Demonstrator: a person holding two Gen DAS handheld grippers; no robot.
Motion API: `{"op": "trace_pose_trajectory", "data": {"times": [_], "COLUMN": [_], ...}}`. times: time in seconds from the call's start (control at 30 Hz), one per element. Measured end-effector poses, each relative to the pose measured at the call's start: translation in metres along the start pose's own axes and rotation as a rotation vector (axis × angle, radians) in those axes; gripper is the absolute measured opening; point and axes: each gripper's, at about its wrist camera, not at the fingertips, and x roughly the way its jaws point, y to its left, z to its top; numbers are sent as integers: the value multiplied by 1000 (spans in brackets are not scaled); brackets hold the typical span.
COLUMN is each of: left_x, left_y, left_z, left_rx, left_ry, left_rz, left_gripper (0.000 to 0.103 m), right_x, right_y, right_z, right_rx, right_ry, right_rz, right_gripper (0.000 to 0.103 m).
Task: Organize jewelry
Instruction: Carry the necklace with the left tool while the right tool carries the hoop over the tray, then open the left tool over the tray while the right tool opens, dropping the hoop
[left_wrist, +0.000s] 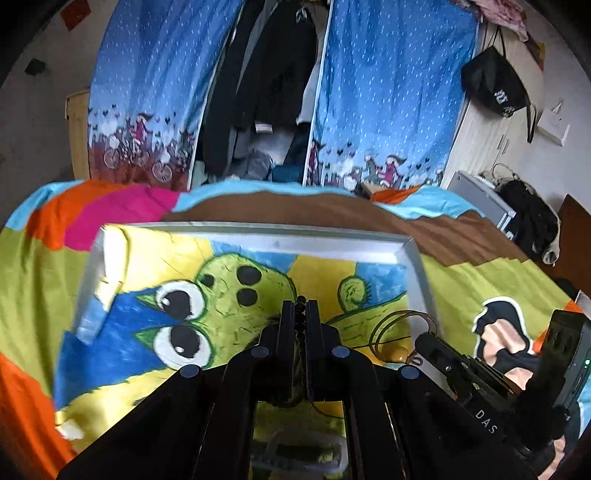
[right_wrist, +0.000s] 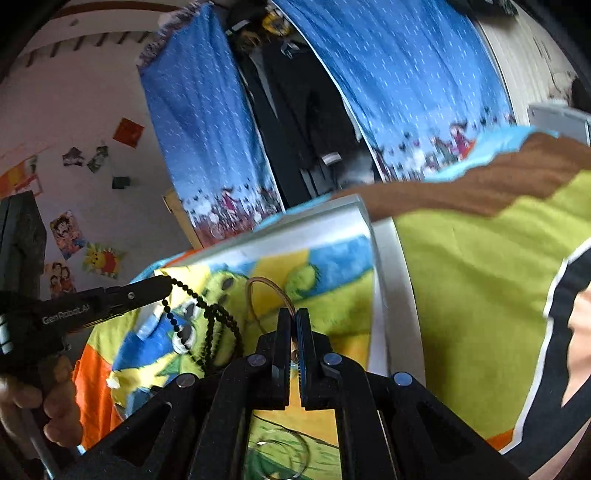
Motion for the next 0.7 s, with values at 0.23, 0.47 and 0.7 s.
{"op": "trace_pose_trajectory", "data": {"times": [0.23,0.47,0.7], "left_x": [34,39,-5], "left_y": [4,8,17], "left_z": [-14,-15,-7], "left_rx": [-32,-91,-170], "left_ry": [63,125,57], "left_rz": [4,36,67], "left_gripper": [3,4,58], "right_x": [10,11,-9], "right_y": [-14,-7,9], "right_z": [-3,-3,6], "right_rx": [10,-35,-94], "right_ry": [32,33,-19], "right_rz": [-43,-99,-112], "right_gripper": [4,8,35]}}
